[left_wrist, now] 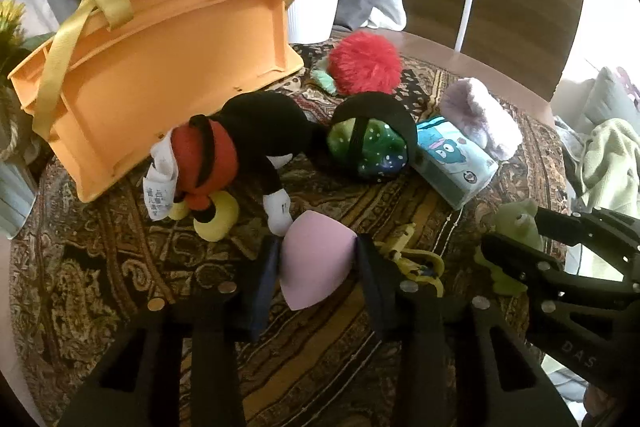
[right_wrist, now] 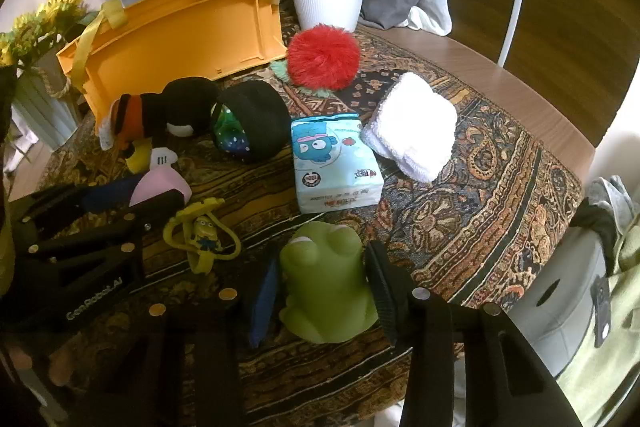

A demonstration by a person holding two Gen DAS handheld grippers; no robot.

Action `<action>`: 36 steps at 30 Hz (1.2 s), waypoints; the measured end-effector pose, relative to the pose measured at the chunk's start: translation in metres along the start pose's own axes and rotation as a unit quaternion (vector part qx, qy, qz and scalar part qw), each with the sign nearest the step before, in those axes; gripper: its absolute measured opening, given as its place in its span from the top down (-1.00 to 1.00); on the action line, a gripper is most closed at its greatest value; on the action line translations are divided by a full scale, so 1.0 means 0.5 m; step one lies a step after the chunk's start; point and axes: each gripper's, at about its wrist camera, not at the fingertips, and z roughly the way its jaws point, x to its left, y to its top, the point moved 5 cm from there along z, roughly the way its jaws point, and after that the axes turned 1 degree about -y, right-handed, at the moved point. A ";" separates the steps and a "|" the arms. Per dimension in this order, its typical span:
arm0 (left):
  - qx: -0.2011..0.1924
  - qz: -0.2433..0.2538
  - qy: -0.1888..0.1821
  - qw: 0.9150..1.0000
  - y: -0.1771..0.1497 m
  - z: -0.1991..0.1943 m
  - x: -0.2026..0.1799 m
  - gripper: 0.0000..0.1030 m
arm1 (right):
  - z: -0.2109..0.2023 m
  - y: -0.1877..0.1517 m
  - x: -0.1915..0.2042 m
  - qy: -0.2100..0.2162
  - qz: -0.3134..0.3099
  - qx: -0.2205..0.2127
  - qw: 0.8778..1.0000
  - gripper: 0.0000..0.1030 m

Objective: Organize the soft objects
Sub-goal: 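Lower the left tool onto the pink sponge while the right tool approaches the green frog, then close the left tool on the pink sponge while the right tool grips the green frog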

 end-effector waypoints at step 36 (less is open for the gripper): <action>-0.127 -0.104 0.086 0.983 0.071 -0.262 0.029 0.29 | -0.181 0.115 0.032 0.051 -0.061 -0.129 0.988 0.18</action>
